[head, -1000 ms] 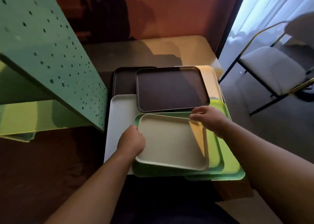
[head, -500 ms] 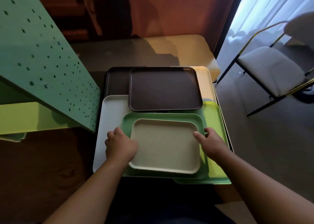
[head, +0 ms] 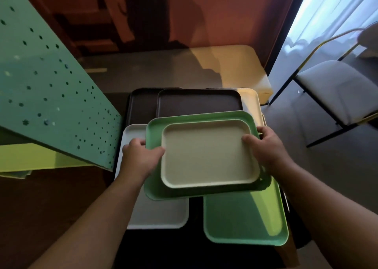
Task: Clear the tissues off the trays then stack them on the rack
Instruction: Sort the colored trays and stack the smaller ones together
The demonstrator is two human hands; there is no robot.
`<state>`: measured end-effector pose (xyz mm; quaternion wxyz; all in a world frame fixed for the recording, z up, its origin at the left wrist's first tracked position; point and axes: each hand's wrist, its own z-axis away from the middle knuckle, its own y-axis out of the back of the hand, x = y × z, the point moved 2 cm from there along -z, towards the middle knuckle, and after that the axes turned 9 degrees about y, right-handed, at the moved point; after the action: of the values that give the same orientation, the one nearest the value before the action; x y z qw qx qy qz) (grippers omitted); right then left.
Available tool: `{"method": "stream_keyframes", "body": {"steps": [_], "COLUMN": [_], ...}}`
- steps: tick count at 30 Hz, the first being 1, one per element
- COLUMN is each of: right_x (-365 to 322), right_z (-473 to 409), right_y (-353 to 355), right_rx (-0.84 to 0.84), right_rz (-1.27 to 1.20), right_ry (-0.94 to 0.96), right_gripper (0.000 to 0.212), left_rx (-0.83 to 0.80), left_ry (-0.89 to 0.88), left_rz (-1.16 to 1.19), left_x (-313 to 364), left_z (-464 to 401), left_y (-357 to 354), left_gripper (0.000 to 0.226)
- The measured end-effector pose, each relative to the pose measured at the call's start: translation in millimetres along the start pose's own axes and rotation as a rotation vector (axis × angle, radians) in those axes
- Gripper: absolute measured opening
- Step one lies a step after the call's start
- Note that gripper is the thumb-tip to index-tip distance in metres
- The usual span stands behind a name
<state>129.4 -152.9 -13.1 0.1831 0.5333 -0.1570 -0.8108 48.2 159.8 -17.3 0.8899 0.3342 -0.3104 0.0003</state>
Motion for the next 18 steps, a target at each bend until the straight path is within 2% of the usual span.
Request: {"method": "stream_keyframes", "body": {"steps": [2, 5, 7, 12, 18], "right_x": [-14, -26, -28, -28, -28], "right_z": [-28, -64, -85, -118, -134], "right_y": [1, -3, -10, -30, -40], "right_rx": [-0.019, -0.067, -0.091, -0.054, -0.04], "right_rz": [0.027, 0.01, 0.033, 0.272, 0.504], "right_ry": [-0.005, -0.005, -0.027, -0.052, -0.022], "right_gripper": [0.059, 0.06, 0.063, 0.079, 0.075], "left_rx": [0.01, 0.048, 0.049, 0.047, 0.041], "left_ry": [-0.045, -0.056, -0.05, -0.012, -0.007], "left_rz": [-0.033, -0.086, -0.083, -0.056, -0.066], "left_x": [29, 60, 75, 93, 93], "left_z": [-18, -48, -66, -99, -117], "left_y": [-2, -9, -14, -24, -32], "left_gripper": [0.068, 0.094, 0.097, 0.085, 0.057]}}
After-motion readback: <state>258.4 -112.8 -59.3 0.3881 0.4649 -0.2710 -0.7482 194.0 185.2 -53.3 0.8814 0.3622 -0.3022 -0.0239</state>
